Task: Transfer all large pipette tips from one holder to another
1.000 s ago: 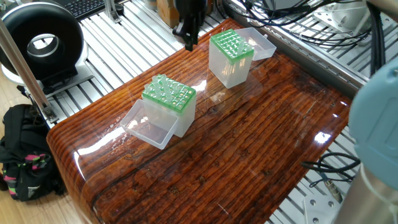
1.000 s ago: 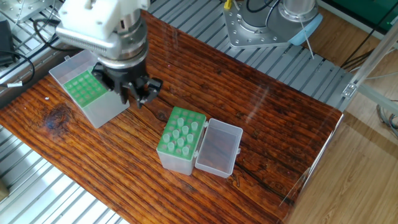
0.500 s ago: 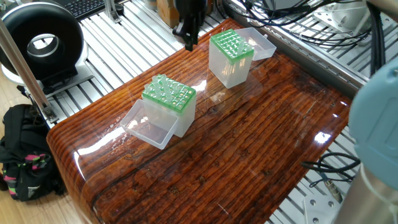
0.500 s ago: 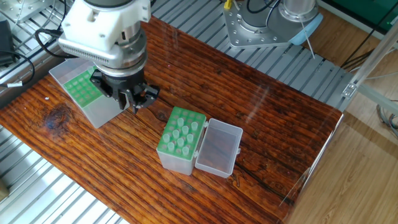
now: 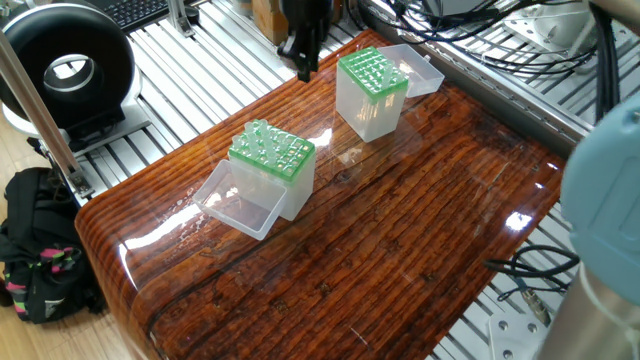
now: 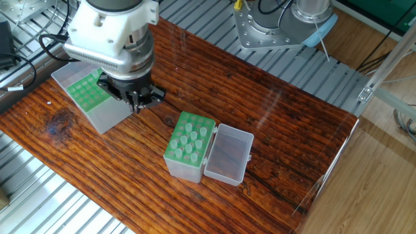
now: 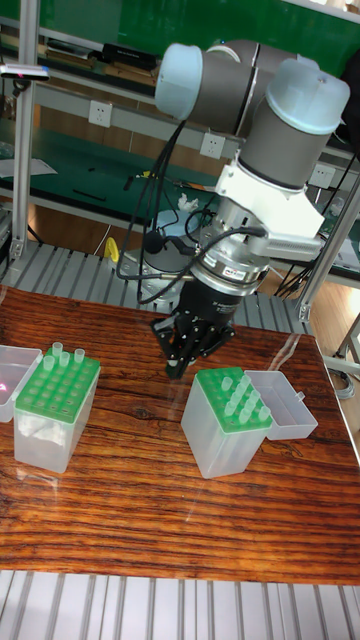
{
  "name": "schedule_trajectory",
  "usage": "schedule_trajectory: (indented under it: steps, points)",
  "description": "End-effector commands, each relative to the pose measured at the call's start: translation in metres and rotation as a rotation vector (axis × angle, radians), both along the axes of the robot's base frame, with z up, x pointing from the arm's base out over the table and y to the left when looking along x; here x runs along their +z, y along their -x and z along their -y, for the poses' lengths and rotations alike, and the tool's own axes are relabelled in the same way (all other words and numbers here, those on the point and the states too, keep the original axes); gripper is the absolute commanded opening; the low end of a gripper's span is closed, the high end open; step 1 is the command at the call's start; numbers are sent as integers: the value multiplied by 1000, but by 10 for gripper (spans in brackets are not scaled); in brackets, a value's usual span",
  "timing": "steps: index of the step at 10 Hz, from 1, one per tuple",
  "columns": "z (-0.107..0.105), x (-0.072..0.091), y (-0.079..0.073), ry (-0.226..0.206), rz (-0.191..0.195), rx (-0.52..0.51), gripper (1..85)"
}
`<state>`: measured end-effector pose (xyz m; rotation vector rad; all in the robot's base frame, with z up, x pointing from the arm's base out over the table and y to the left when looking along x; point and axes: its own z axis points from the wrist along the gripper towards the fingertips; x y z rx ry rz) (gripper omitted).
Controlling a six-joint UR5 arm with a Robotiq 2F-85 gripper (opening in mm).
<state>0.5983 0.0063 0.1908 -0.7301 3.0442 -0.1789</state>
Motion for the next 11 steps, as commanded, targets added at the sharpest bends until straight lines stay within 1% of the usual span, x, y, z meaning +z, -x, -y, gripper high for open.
schedule_trajectory:
  steps: [1,2,3,5,6,7,8,9,10,11]
  points:
    - [-20,0,-3,-71,0,204,313]
    - [-18,0,-7,-63,10,221,293]
    - [-41,0,-2,-111,8,220,310]
    - [-94,5,10,-146,22,148,313]
    - [-116,7,14,-132,34,124,313]
    - [-138,4,20,-120,37,112,313]
    - [-156,1,21,-135,37,94,313]
    - [-159,-1,21,-105,40,79,300]
    - [-152,-3,25,-72,29,50,270]
    - [-147,-4,36,-74,-13,-9,240]
